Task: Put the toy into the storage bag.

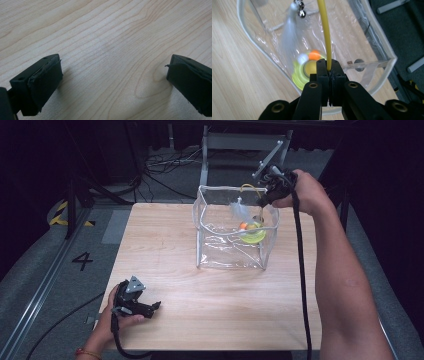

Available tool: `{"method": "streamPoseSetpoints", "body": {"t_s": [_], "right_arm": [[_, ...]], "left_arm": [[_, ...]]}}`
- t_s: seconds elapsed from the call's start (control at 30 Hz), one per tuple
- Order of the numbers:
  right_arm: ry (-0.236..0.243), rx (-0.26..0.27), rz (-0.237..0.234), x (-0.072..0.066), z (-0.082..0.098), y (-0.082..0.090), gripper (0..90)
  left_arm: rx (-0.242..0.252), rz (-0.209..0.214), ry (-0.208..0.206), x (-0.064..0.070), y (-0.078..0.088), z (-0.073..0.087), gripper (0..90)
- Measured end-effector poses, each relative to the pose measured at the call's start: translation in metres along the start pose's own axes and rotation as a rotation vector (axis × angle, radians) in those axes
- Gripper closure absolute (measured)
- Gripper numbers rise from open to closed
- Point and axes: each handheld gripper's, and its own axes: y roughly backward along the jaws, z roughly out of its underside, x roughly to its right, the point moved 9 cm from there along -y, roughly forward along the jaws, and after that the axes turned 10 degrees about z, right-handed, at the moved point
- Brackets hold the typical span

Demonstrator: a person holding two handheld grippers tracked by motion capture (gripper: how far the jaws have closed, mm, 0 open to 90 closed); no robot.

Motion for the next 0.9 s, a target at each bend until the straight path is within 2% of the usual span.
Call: {"method": "streamPoseSetpoints", "body": {"t_s": [0.17,0.3,0.57,0.9], "right_arm": [[-0.01,-0.015,-0.038,-0.012,0.008,-0.016,88.3],[-0.008,-0.051,-0.039,-0.019,0.017,-0.026,88.3],[-0.011,-0.081,-0.056,-0.03,0.031,-0.04,88.3],[-0.011,-0.117,-0.076,-0.032,0.04,-0.048,88.2]], "left_arm": [[-0.002,-0.001,-0.003,0.0,0.0,0.0,0.5],[-0.002,-0.002,-0.003,0.0,0.0,0.0,0.5],[0.0,-0.006,-0.005,-0.001,0.0,0.0,0.5],[0.0,-0.002,0.0,0.0,0.0,0.0,0.5]]}}
